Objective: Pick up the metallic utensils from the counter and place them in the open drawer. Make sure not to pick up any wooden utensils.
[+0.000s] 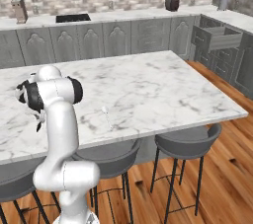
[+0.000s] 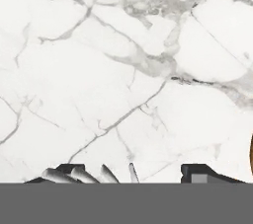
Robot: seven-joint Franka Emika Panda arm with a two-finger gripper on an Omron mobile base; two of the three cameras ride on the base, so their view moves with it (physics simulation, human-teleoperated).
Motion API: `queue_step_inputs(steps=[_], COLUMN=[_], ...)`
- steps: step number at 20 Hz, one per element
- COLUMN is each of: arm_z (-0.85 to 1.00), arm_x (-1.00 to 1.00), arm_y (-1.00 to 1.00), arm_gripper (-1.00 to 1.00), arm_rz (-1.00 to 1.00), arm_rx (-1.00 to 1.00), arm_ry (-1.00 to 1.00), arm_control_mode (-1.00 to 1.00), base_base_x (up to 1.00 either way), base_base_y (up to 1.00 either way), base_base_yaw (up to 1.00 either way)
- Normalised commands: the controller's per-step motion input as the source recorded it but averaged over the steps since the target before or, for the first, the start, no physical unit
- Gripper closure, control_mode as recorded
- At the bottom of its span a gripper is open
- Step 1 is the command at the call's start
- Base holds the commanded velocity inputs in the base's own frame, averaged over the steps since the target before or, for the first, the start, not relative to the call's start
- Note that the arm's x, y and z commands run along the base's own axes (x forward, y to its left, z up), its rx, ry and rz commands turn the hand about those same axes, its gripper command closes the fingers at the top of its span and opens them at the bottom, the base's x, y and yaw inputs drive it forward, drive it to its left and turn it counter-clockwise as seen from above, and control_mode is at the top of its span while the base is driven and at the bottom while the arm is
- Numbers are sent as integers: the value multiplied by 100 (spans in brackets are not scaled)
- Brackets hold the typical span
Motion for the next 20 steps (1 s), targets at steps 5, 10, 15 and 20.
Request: queue_step_inputs(steps=[5, 10, 15, 20], arm_z=[-25, 1, 89, 100], arm_x=[-63, -79, -67, -49], arm_y=[-66, -63, -27, 0], arm_gripper=[100, 100, 100, 100], arm_rz=[0, -5, -17, -16], arm_rx=[0, 7, 15, 9], arm_ry=[5, 0, -21, -46], arm_control_mode=[-100, -100, -100, -100], base_base_x=[0, 0, 0, 0], base_base_y=[0, 0, 0, 0], base_base_yaw=[0, 0, 0, 0])
